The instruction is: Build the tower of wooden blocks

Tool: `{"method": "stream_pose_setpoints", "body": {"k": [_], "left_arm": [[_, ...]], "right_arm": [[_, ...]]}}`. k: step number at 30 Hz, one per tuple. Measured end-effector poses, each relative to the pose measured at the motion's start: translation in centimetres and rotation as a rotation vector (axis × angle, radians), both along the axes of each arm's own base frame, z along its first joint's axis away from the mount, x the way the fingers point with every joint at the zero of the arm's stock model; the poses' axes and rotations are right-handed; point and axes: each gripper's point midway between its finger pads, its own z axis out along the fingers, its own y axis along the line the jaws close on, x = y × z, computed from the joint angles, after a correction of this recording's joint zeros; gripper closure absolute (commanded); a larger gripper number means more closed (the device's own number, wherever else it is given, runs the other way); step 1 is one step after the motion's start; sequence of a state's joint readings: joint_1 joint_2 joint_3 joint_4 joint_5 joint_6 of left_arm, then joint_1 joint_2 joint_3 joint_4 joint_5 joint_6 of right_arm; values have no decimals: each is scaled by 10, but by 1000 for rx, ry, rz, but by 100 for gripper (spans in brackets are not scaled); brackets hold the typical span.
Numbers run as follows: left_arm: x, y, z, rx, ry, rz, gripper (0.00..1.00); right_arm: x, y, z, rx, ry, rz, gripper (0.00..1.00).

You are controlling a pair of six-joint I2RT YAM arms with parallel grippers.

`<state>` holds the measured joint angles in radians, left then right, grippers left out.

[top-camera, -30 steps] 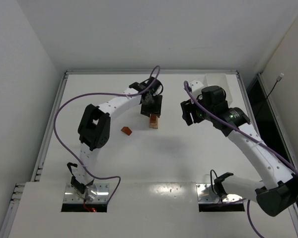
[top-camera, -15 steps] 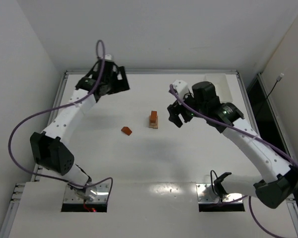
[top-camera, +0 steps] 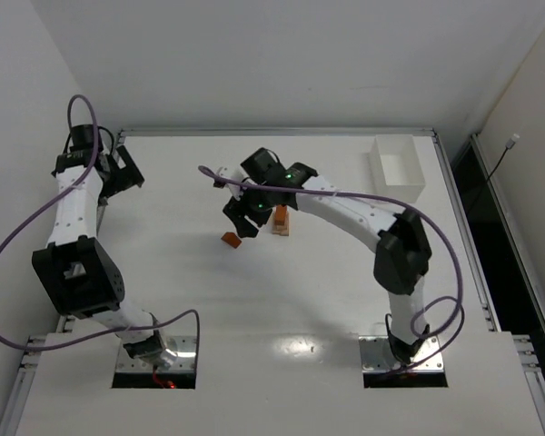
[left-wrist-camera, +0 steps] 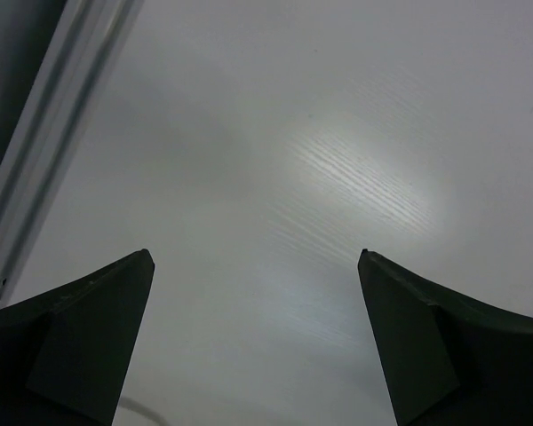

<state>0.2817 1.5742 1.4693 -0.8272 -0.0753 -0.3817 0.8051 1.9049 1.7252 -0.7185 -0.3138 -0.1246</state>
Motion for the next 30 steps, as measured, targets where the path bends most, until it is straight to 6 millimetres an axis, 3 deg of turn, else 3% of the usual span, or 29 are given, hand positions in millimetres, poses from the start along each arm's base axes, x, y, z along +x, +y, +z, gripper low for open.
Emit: {"method": "stream_pose_setpoints", "body": {"k": [4, 7, 15, 30], "left_arm": [[-13, 21, -4, -2, 23, 29, 0], [-24, 24, -12, -16, 44, 16, 0], [-37, -4, -28, -107, 74, -138, 0], [-39, -15, -30, -147, 77, -203, 0]], "right_arm": [[7, 7, -59, -103, 83, -86, 37], [9, 11, -84, -142, 100, -135, 36], [22, 30, -109, -138, 57, -188, 36], [43, 48, -157, -184, -42, -247, 36]]}}
